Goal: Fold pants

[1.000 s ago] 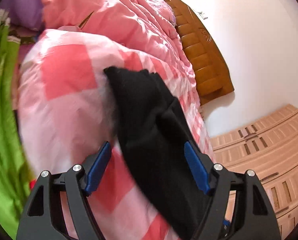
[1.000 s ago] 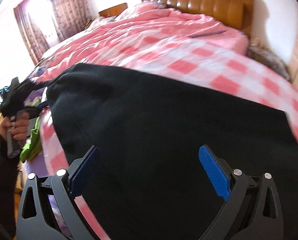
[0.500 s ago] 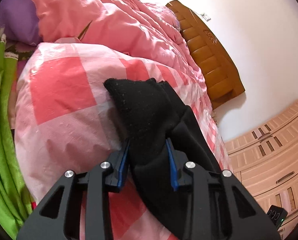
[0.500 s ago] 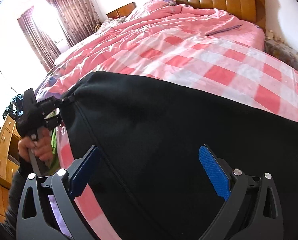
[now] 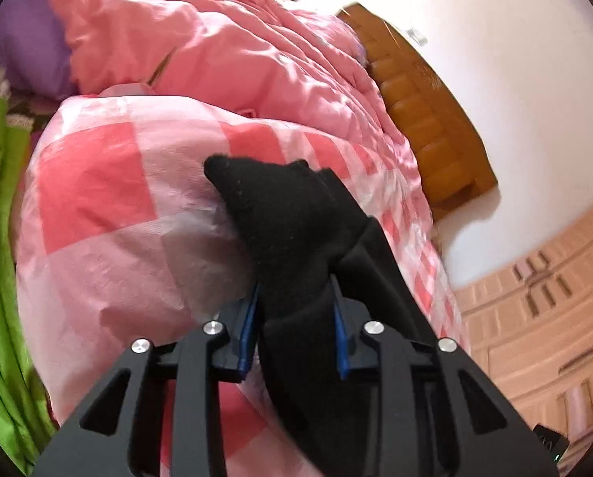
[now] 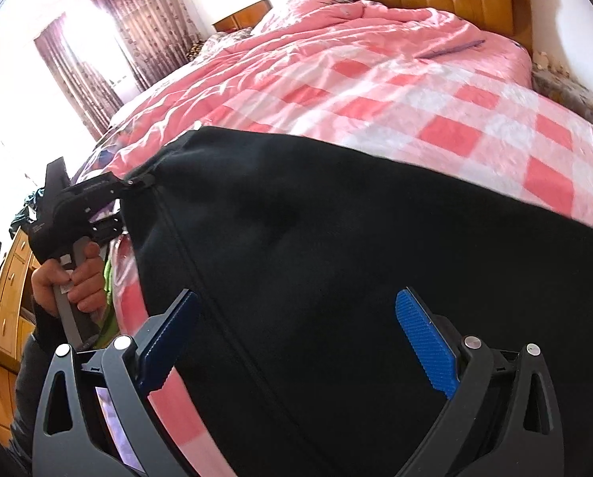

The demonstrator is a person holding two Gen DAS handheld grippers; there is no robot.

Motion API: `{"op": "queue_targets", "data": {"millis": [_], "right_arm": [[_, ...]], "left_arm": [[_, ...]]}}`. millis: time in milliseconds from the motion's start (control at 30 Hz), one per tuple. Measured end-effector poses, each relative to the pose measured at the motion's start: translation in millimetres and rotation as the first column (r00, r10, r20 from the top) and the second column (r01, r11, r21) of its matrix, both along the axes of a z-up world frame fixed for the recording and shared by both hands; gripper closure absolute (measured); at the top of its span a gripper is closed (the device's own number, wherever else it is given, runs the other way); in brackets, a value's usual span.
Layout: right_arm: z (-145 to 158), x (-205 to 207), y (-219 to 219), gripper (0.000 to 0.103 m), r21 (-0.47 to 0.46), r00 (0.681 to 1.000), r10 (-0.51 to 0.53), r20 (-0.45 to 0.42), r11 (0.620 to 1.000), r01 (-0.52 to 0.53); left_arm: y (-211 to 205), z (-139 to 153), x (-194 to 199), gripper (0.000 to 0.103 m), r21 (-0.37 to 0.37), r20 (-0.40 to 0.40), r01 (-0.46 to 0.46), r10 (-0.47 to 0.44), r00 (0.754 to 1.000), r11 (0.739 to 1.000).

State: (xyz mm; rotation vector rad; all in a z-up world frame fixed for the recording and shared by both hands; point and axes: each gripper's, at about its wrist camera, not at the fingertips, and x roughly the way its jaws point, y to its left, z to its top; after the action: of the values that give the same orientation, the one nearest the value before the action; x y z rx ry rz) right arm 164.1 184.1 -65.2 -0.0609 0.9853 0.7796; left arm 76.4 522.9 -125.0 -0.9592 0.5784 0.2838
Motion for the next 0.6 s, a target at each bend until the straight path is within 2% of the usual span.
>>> {"op": "queue_targets", "data": {"millis": [100,200,300,333,367,400,433,467,500,567,600], "right_arm": [[-18.5,2.6,18.1,0.005,-0.136,1.0,0.02,-0.007,0.991,-0.021],[-22.6,-11.6,37.1,0.004,-0.279,0.992,0.091,0.09,0.958,-0.063],[-24.4,-8.7,33.1,0.004,-0.26,0.994,0.079,0.076,0.964,-0.057],[-22.8,-9.6,29.6,0.004,-0.244,0.993,0.093,0.068,0.967,-0.074],[-17.1,-9.7,18.6,0.004,-0.185,0.994,0.095,0.047,0.979,-0.085],[-11.9,-8.0,8.8,0.006,-0.129,0.996,0.082,0.033,0.989,-0.077],[-0.6,-5.8,-17.1,0.006,-0.006,1.0,0.028,0.009,1.0,-0.028],[8.3,-3.3,-43.1,0.006,0.092,1.0,-0.029,-0.01,0.995,0.03],[17.6,-0.1,-80.5,0.005,0.194,0.993,-0.11,-0.031,0.974,0.114],[27.4,7.7,-131.3,0.005,0.253,0.97,-0.233,-0.063,0.937,0.241],[34.0,11.7,-167.5,0.005,0.284,0.949,-0.306,-0.081,0.905,0.316]], "left_arm": [[-12.5,12.7,-6.4,0.075,0.108,-0.009,-0.025,0.026,1.0,0.994],[-29.7,40.7,-5.1,0.076,0.234,-0.002,-0.01,0.011,1.0,0.972],[-58.2,80.9,-3.5,0.076,0.373,0.028,0.022,-0.036,0.999,0.927],[-77.2,101.6,-3.6,0.076,0.444,0.052,0.042,-0.073,0.996,0.895],[-92.6,116.7,-3.0,0.076,0.497,0.064,0.056,-0.101,0.993,0.866],[-118.4,136.9,-3.8,0.076,0.57,0.077,0.078,-0.147,0.986,0.818],[-138.7,149.9,-4.2,0.076,0.622,0.084,0.098,-0.19,0.978,0.777],[-161.8,160.4,-5.9,0.076,0.677,0.084,0.118,-0.236,0.968,0.726],[-187.6,169.0,-8.0,0.076,0.735,0.077,0.138,-0.284,0.956,0.664],[-252.3,175.7,-15.5,0.076,0.848,0.033,0.189,-0.404,0.914,0.495],[-292.1,170.8,-20.4,0.076,0.898,-0.014,0.217,-0.466,0.885,0.383]]}}
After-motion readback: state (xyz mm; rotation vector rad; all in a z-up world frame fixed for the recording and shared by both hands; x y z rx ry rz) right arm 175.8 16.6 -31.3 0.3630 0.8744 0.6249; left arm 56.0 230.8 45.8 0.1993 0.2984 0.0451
